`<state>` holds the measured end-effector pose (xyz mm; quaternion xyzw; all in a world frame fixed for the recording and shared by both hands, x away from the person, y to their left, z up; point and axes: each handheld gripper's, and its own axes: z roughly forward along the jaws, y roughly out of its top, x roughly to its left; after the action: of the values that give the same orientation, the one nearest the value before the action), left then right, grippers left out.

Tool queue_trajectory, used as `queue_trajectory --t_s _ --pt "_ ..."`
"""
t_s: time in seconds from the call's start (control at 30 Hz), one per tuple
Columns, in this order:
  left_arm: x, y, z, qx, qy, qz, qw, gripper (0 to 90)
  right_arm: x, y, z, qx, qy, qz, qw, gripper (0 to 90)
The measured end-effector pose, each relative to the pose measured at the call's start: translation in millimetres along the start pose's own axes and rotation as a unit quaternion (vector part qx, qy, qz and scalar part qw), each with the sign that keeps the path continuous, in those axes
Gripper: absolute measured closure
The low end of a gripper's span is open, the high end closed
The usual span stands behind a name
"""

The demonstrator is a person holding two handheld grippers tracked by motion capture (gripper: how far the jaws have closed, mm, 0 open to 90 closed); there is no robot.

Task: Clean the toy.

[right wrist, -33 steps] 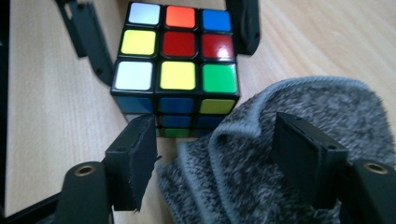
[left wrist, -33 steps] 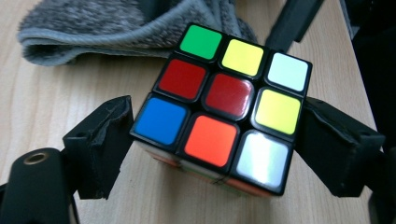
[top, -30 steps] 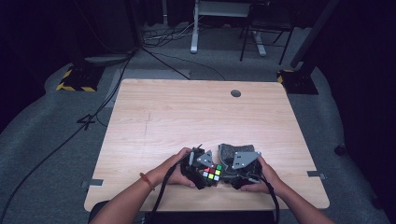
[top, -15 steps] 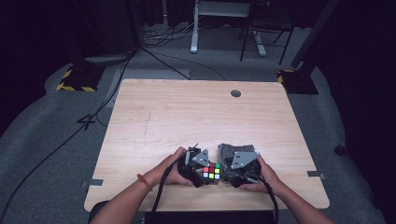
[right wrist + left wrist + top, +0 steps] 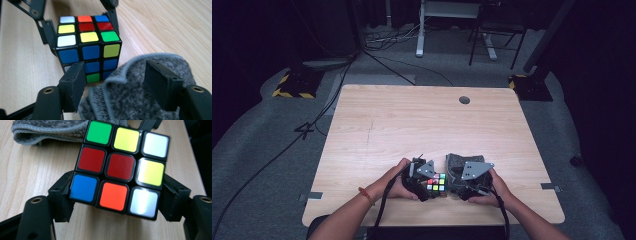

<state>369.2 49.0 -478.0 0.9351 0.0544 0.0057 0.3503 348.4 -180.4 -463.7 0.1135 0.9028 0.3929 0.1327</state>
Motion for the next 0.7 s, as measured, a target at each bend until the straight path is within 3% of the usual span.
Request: queue_trajectory --t_s 0.2,0.33,0.47,0.57,0.7 --pt "0.7 0.4 2.2 0.005 -0.005 -0.008 0.9999 23.0 4.1 7.5 -1.7 -0.018 0.005 -0.006 0.9998 33.2" --pt "0.1 2.4 4.3 0.005 -0.006 -0.004 1.0000 23.0 4.6 16.0 -6.2 -0.046 0.005 -0.004 0.9989 36.5" --pt "2.7 0.2 5.7 0.013 -0.010 -0.006 0.9999 21.2 5.1 22.2 -3.6 -0.045 0.009 -0.008 0.9989 39.3" --pt "1.9 -2.6 6.7 0.035 0.004 0.011 0.9993 22.3 4.9 25.6 -0.8 -0.044 0.009 -0.008 0.9990 41.1" --pt "4.5 -5.5 6.8 0.026 0.004 -0.004 0.9996 23.2 4.4 28.1 1.0 -0.045 0.008 -0.005 0.9989 47.3"
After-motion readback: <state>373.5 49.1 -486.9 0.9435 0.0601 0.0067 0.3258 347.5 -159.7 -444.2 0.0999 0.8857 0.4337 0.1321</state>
